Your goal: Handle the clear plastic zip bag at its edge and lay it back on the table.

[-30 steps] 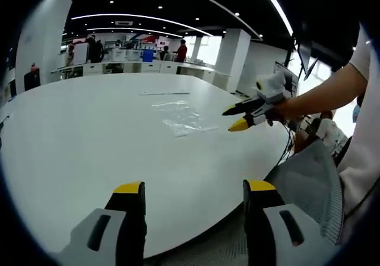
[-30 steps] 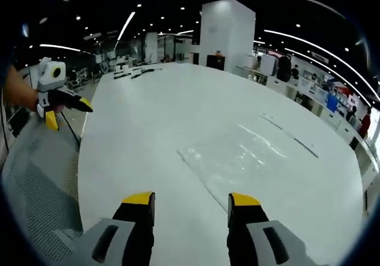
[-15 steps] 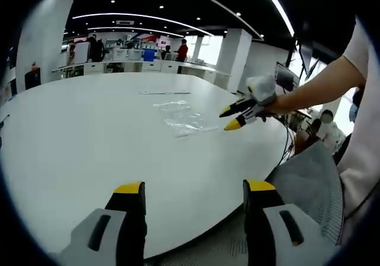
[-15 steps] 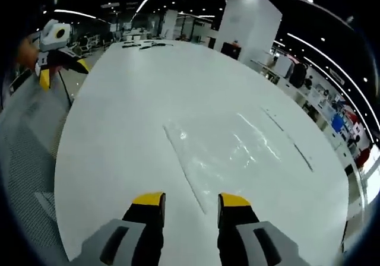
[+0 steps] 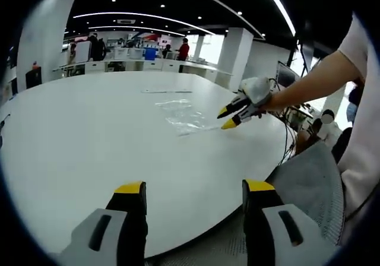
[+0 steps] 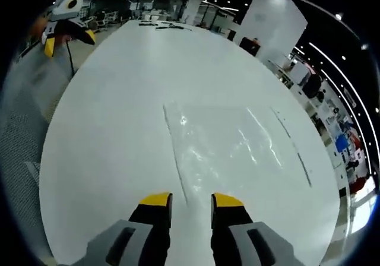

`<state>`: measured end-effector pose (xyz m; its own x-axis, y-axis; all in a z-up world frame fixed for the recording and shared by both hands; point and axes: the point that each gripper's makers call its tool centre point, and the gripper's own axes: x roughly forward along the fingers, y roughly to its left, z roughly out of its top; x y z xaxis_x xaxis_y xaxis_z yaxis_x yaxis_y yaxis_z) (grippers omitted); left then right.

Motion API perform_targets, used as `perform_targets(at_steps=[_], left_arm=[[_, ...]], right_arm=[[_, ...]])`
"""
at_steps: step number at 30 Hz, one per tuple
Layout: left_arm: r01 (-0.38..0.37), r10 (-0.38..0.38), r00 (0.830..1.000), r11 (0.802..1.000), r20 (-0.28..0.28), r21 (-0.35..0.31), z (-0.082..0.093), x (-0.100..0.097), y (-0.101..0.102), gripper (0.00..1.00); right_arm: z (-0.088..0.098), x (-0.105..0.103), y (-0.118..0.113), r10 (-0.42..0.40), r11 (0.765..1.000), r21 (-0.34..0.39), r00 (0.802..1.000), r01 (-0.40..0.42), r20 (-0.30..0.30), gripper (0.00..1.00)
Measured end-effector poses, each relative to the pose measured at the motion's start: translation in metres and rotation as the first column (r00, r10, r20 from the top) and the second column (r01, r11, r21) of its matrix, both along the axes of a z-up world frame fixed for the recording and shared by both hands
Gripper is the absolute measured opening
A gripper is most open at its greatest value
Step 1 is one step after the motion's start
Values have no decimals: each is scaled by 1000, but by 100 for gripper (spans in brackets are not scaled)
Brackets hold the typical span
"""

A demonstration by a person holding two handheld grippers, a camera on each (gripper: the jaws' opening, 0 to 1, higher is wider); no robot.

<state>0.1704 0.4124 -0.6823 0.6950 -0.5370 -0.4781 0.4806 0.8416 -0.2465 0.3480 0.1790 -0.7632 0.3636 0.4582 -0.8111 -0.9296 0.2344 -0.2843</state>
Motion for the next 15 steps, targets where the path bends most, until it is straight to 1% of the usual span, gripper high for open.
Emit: perform_targets(at_steps=[2,3,8,15], left_arm=[[-1,1,1000,1000,-1,-1,-1,0,1,64],[-1,1,1000,1000,-2,0,-1,0,1,64],[-3,3,1000,1000,-2,1,-3,1,3,63],[-5,5,1000,1000,-3,0,-2,1,2,63]], right_arm=[[-2,0,0,17,1000,-20,1000,-16,1,18],[-3,0,-1,27,999,-33,1000,-27,2,16],[-8,1,-3,36,998,-52,999,-36,-8,11],[-12,1,-4,56,996,-70,998,-57,-21,11]])
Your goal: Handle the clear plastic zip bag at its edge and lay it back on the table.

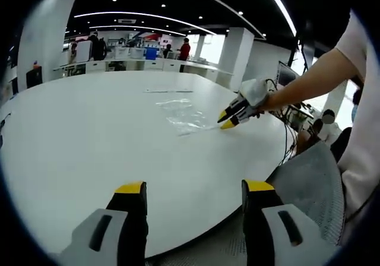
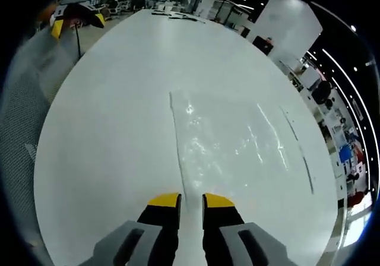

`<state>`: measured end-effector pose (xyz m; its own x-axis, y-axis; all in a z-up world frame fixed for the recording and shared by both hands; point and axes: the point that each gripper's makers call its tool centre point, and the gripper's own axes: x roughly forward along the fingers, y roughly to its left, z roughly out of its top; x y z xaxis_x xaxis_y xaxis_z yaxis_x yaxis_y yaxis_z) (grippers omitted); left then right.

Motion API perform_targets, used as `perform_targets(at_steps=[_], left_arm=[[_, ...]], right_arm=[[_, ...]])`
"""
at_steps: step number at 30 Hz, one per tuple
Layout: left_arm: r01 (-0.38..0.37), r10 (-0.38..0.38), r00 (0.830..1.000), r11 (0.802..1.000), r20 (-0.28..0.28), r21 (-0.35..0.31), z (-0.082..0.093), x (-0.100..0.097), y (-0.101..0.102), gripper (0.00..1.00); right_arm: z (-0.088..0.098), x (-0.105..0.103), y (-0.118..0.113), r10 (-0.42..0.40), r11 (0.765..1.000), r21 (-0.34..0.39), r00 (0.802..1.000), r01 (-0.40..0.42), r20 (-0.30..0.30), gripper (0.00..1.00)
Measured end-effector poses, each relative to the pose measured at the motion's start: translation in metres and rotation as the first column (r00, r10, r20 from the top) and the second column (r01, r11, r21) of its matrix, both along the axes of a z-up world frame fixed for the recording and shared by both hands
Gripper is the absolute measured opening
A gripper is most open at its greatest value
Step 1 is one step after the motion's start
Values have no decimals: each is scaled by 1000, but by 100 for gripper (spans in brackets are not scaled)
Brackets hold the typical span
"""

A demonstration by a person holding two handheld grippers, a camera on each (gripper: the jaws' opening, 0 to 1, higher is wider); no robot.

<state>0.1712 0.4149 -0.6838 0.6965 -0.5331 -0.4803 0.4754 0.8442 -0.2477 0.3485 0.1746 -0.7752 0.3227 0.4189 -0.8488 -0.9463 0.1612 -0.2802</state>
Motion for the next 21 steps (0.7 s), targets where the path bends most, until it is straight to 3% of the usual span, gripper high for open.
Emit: perform_targets(at_steps=[11,15,21], left_arm=[[-2,2,1000,1000,-2,1,-1,0,0,63],[-2,2,1000,1000,-3,2,0,0,-1,63],[-5,5,1000,1000,-3,3,1,0,-2,63]], right_arm=[[-3,5,-2,-14,1000,-2,1000,14,-24,5],[-6,5,-2,-39,999,15,996,40,-80,0],[-7,7,-2,-31,999,9,994,32,-100,0]])
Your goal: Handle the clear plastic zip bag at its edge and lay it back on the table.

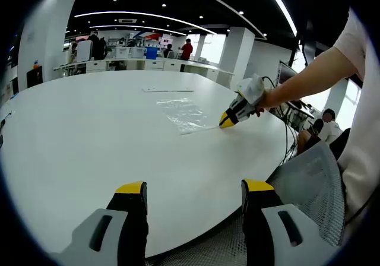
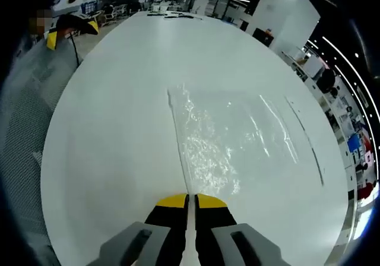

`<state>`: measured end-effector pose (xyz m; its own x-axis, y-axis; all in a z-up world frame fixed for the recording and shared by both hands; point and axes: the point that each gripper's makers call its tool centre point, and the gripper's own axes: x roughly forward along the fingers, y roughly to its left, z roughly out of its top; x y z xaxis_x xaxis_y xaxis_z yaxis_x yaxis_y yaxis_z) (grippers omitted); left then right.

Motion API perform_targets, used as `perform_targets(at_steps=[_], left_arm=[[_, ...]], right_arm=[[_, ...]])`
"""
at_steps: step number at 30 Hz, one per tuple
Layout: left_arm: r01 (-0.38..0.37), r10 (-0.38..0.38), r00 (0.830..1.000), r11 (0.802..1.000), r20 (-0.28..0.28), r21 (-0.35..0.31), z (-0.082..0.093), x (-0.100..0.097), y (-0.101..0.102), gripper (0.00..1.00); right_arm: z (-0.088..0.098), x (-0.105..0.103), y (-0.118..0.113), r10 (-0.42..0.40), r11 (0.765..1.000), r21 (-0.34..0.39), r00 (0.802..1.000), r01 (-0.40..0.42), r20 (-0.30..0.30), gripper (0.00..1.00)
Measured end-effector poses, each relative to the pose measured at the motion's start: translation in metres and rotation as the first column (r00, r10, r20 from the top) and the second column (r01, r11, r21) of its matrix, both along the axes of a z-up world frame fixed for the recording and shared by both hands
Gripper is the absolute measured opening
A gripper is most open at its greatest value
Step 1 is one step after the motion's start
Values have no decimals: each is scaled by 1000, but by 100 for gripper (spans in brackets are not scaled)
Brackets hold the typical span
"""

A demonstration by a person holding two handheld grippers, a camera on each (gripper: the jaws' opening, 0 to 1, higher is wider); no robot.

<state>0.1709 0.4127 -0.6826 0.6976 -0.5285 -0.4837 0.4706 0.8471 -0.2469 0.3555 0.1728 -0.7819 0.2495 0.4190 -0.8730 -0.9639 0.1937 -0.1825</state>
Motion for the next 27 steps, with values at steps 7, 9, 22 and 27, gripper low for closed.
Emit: perform_targets(at_steps=[7,9,22,27], left_arm=[[-1,1,1000,1000,-2,0,-4,0,4,63],[-3,3,1000,1000,-3,1,-5,0,5,63],[-2,2,1000,1000,-5,6,-4,-1,3,63],[-4,4,1000,1000,-4,6,-3,0,3,63]], right_arm=[[0,0,1,5,1000,-4,999,-5,-43,0],[0,1,2,2,1000,-5,999,-2,-50,0],[5,-5,3,14,1000,-17,999,-15,-35,0],[8,-5,-1,41,999,-17,999,-41,-3,9]])
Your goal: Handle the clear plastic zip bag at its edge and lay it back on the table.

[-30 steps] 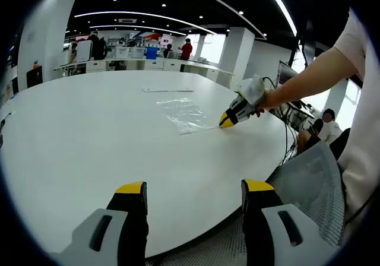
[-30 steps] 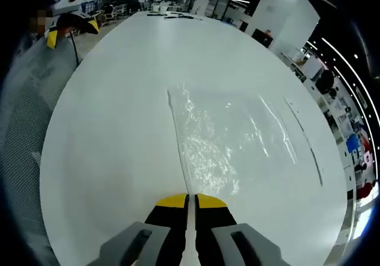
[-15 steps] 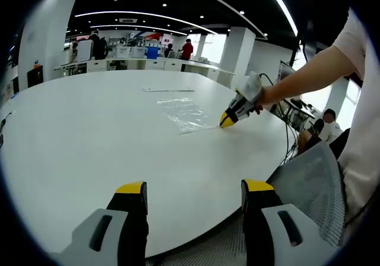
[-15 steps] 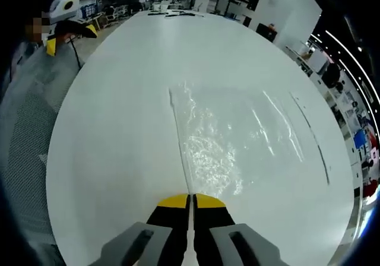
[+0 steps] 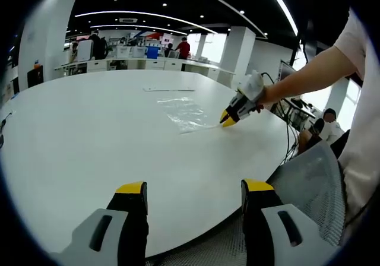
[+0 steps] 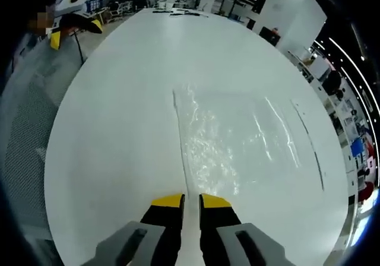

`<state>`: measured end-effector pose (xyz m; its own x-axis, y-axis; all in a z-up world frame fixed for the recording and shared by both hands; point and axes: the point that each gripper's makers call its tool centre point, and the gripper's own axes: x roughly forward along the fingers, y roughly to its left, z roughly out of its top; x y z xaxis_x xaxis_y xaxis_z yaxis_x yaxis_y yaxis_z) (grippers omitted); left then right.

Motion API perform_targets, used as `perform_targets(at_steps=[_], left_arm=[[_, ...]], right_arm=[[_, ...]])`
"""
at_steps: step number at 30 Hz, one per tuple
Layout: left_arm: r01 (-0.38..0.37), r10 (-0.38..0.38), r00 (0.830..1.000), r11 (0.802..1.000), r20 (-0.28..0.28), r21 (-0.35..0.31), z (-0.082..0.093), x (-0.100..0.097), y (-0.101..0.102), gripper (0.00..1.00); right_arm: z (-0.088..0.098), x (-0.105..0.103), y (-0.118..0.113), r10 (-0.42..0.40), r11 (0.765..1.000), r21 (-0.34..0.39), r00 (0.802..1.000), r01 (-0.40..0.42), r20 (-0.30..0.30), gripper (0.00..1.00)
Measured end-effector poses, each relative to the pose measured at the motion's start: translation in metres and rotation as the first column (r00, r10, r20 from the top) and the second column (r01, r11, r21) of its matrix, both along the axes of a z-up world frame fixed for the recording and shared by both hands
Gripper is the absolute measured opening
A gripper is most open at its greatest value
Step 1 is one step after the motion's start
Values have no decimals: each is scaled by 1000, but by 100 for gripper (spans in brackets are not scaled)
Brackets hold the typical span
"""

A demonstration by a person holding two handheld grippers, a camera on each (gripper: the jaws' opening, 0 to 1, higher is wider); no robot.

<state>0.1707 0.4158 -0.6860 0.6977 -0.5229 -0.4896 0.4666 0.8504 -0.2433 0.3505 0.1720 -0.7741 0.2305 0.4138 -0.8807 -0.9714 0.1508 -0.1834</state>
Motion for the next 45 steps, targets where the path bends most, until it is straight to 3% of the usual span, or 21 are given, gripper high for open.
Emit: perform_targets(at_steps=[4,9,13,22,37,45], left_arm=[[0,0,1000,1000,0,1,0,0,0,62],[1,-1,1000,1000,-3,3,0,0,-1,62],[1,-1,1000,1000,-4,3,-1,1,0,62],[-1,1,1000,1000,-8,3,-3,1,3,62],[-3,3,1000,1000,-9,4,-3,1,3,62],[-6,6,1000,1000,-10,5,-4,2,3,62]], right_arm=[[1,-2,-3,0,1000,1,1000,0,-12,12],[-3,-2,-7,83,995,-53,997,-82,6,14],[-2,0,-9,95,993,-70,995,-94,5,12],[-7,-2,-9,120,989,-76,992,-124,-50,4],[-9,1,-7,145,979,-126,981,-161,-132,3],[-9,-1,-6,161,972,-148,976,-183,-148,1]])
